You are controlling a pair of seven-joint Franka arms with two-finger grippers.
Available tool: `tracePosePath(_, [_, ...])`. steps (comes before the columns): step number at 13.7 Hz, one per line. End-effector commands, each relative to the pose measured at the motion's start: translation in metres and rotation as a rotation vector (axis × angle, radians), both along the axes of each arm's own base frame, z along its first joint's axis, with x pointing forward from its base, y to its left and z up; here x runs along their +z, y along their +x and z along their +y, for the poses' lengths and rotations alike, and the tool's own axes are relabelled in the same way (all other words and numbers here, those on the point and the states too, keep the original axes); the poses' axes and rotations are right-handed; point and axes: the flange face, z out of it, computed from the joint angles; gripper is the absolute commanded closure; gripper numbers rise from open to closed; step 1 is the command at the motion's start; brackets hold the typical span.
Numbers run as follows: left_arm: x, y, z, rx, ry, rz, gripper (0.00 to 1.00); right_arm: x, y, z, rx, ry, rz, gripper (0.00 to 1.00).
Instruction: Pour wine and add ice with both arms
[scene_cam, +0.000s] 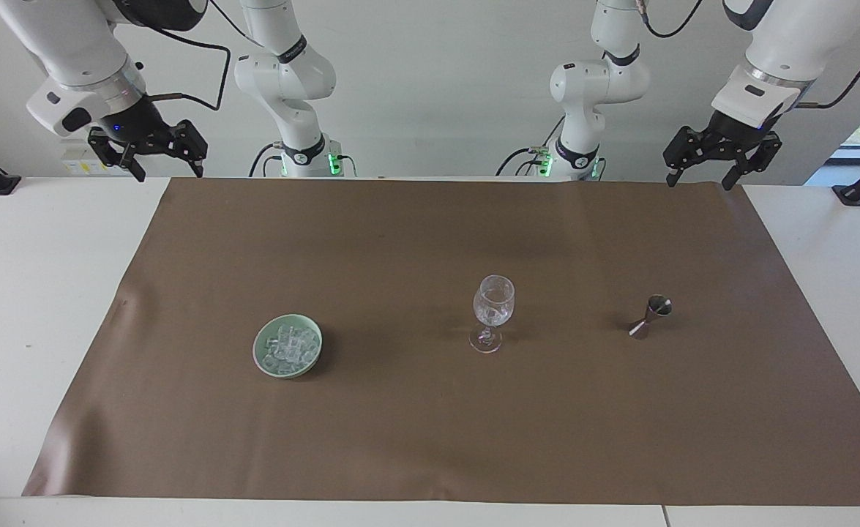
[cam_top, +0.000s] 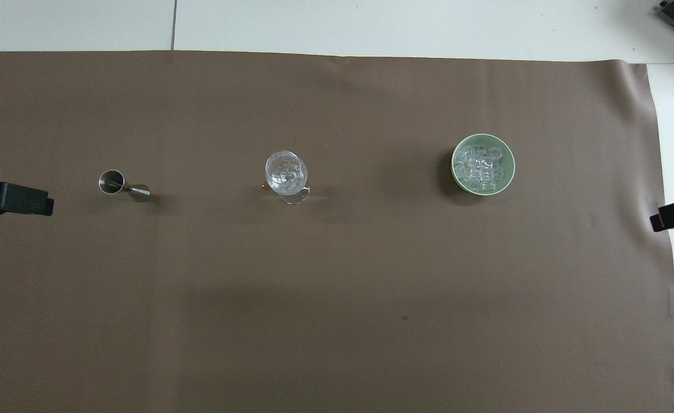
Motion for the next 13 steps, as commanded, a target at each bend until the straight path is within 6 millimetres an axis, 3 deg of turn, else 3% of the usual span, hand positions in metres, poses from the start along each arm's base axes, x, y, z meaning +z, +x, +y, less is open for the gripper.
tracePosePath(1, [0.0036,-0.0032,0.0008,0.004,-0.01,-0.009,0.0,0.0051,-0.0061,0.0002,0.02,0.01,-0.006,0.0])
tracePosePath(13, [0.0029,-0.004,0.0017,0.003,-0.01,-0.001,0.0,0.0052,-0.0055,-0.002,0.01,0.012,-0.009,0.0])
